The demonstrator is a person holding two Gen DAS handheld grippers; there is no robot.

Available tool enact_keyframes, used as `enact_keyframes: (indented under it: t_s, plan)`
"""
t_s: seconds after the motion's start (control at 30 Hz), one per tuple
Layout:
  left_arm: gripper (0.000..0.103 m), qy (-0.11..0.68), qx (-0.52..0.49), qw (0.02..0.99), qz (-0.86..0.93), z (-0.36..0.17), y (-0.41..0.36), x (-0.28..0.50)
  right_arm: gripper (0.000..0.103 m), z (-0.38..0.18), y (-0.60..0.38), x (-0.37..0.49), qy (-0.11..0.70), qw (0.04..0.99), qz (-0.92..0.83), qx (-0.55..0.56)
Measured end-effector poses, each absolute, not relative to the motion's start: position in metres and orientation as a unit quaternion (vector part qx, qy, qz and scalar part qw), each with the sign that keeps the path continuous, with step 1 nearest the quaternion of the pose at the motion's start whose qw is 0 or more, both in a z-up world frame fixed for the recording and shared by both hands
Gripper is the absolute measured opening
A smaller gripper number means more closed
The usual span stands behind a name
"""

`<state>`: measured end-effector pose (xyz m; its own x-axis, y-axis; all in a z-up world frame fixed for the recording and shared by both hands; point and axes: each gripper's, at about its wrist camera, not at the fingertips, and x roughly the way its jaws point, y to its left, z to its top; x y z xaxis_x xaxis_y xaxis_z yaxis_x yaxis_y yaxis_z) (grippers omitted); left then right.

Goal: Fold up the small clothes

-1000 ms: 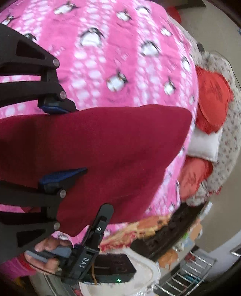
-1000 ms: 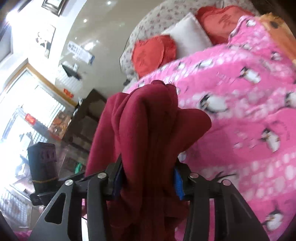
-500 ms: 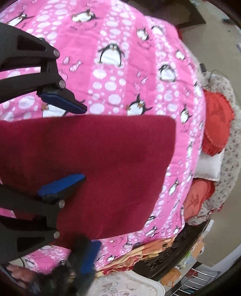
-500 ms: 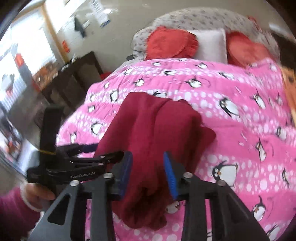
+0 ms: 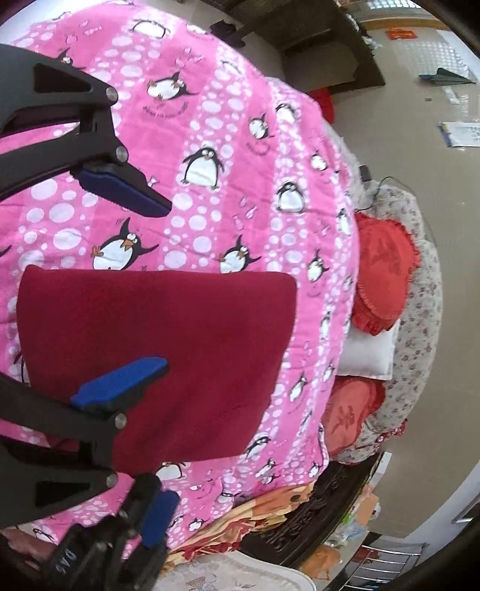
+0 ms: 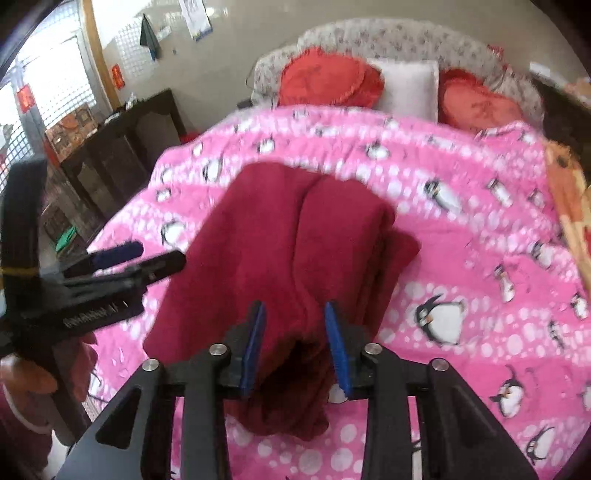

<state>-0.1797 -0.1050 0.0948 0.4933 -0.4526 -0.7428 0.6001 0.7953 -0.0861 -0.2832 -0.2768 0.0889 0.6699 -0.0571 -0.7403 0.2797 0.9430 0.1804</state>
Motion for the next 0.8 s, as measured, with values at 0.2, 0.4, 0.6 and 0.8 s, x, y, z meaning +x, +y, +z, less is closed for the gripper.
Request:
enact_keyframes:
  t_s: [0.2, 0.4, 0.6, 0.8]
  plan:
    - [0.084, 0.377, 0.095, 0.87, -0.304, 0.11, -0.097, -0.192, 0.021, 0.114, -0.271, -0.292, 0.365, 0.915, -0.125, 0.122]
    - [0.084, 0.359, 0.09, 0.877, -0.305, 0.122, -0.089, -0.2, 0.032, 0.115, -0.271, -0.295, 0.357, 0.913, -0.141, 0.137]
    - [0.084, 0.358, 0.085, 0.878, -0.305, 0.126, -0.085, -0.203, 0.034, 0.115, -0.267, -0.297, 0.358, 0.912, -0.147, 0.138]
    - [0.084, 0.359, 0.086, 0.878, -0.305, 0.125, -0.084, -0.205, 0.035, 0.113, -0.266, -0.299, 0.362, 0.909, -0.15, 0.144]
